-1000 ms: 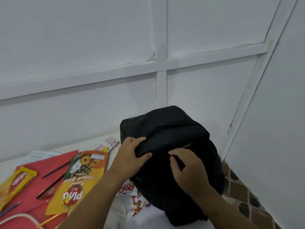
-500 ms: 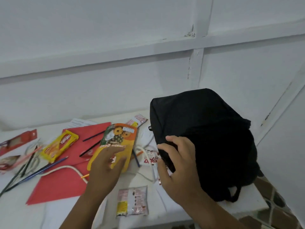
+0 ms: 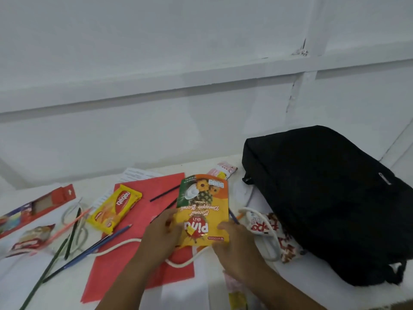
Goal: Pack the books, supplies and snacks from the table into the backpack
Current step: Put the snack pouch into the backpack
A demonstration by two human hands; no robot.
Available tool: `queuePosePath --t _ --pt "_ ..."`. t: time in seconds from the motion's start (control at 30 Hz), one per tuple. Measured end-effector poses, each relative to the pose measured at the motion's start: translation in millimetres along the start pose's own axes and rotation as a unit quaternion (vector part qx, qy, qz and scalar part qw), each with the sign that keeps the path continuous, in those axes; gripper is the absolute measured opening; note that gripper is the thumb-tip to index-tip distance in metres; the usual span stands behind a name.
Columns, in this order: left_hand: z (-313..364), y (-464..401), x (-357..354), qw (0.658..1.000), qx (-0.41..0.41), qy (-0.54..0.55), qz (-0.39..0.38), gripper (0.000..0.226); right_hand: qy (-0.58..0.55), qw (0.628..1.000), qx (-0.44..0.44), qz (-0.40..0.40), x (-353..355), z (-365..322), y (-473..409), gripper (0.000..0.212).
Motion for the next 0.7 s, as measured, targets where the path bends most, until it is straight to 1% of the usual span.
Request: queuePosePath --t 0.07,0.1,0.13,0.17,0.23,0.27,0.3,0.33,0.37,0.4,0.53,0.63,0.7 --pt "-7.0 -9.4 2.5 1.0 0.004 0.008 -0.028 0.029 -0.016 0.999 -0.033 0.027 0.7 -6.9 -5.6 0.037" --pt "-10.7 -13.6 4.0 1.0 0.001 0.016 -0.027 0.024 -0.046 0.997 -0.044 0.053 2.1 -10.8 -5.6 0.032" --pt "-15.0 -18.4 5.2 0.999 -0.004 0.023 -0.022 0.02 -0.1 0.99 -0.051 0.086 3.1 -13.8 -3.6 0.026" --pt "-17.8 -22.2 5.8 0.999 -0.007 0.036 -0.021 0.018 -0.167 0.977 -0.049 0.119 4.1 -17.5 -0.3 0.027" --pt "-19.3 -28.3 3.2 0.997 -0.007 0.066 -0.05 0.023 -0.281 0.943 -0.024 0.176 3.9 -25.5 6.4 0.044" --pt "-21.7 -31.2 0.0 0.995 -0.013 0.07 -0.076 0.026 -0.31 0.929 -0.008 0.201 1.6 -28.0 7.3 0.055" --pt "-23.9 -34.1 -3.2 0.992 -0.019 0.068 -0.1 0.027 -0.322 0.922 0.001 0.215 -2.0 -29.8 6.3 0.065" --pt "-25.3 -36.4 -6.3 0.99 -0.024 0.068 -0.119 0.028 -0.321 0.921 0.004 0.221 -6.6 -32.2 4.2 0.074" --pt "-27.3 -38.3 -9.2 0.988 -0.031 0.072 -0.132 0.03 -0.308 0.926 -0.004 0.219 -11.3 -34.9 2.3 0.078" --pt "-27.6 -39.3 -11.9 0.986 -0.037 0.08 -0.142 0.032 -0.296 0.931 -0.011 0.213 -15.2 -36.5 0.2 0.077" --pt "-30.3 -41.9 -18.1 0.976 -0.021 0.133 -0.171 0.032 -0.289 0.933 -0.039 0.21 -16.4 -33.5 -8.0 0.051" --pt "-30.4 -44.9 -15.6 0.976 -0.029 0.136 -0.167 0.038 -0.266 0.934 -0.067 0.228 -9.1 -33.0 -9.3 0.047" --pt "-26.8 -45.4 -12.1 0.977 -0.034 0.147 -0.151 0.037 -0.257 0.933 -0.053 0.244 1.4 -39.9 -3.9 0.044"
Point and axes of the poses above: each hand's wrist, its own y-axis away from the middle knuckle, its own x-axis out of the back of the hand, z = x × y, the point moved 2 cm from there along -y, towards the middle knuckle, and after that the axes turned 3 degrees about y, right-handed, at the moved point
